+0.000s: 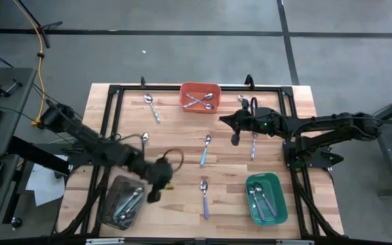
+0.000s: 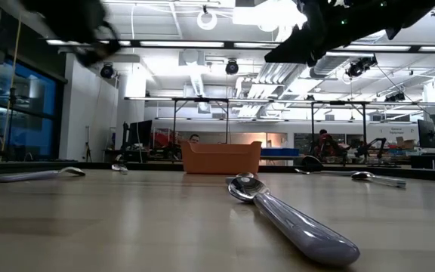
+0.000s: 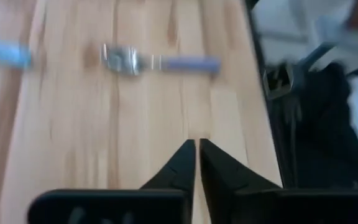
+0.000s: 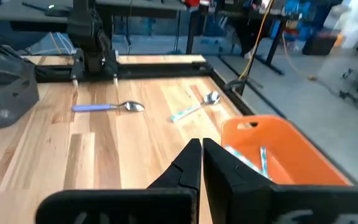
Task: Sort silverware by color (type)
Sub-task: Put the middle right blue and white spoon into the orange bin
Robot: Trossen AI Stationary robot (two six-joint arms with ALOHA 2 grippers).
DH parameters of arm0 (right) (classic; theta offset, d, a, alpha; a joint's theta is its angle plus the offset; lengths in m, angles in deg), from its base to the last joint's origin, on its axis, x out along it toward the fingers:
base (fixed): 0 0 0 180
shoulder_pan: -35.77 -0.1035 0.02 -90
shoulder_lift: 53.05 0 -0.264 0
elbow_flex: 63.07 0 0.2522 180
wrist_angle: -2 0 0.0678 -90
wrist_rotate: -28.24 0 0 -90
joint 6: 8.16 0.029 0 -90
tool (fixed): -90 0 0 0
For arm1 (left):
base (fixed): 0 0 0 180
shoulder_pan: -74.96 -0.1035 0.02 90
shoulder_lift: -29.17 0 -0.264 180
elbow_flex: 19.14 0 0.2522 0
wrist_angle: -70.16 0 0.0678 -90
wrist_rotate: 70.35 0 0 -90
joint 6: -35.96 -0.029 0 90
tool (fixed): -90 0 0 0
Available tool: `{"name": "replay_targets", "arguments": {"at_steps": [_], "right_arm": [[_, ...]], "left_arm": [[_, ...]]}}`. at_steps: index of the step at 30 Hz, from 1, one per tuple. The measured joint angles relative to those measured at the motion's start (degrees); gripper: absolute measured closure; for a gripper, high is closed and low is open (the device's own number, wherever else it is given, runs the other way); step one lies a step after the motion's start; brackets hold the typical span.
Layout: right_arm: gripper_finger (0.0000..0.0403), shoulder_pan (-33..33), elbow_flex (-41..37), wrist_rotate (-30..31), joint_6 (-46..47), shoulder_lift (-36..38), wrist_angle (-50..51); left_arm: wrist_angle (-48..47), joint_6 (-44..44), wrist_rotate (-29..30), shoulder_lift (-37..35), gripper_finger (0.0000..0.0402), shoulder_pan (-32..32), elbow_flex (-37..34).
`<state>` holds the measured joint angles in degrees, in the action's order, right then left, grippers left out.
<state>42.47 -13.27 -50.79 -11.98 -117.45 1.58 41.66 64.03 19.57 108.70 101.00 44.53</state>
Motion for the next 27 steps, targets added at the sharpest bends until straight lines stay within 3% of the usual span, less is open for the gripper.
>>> {"name": "replay_targets", "arguments": {"at_steps": [5, 9, 17, 27], "right_arm": [[0.0402, 0.04, 0.02, 2.52, 4.38, 0.01, 8.29], [0.0402, 1.29, 0.02, 8.46, 7.54, 0.0, 17.2], [0.0396, 10.35, 0.02, 6.98, 12.78, -0.19, 23.02], [0.0283, 16.41, 3.01, 2.55, 18.47, -6.3, 29.56]], "left_arm": [[20.09, -9.4, -7.91, 0.04, 0.0397, -9.86, -7.69], [30.82, -14.73, -8.19, 0.06, 0.0401, -16.28, -13.16], [49.12, -20.12, -9.18, 0.07, 0.0401, -28.01, -24.14], [58.35, -23.25, -17.29, 0.07, 0.0401, -39.23, -32.02]]}}
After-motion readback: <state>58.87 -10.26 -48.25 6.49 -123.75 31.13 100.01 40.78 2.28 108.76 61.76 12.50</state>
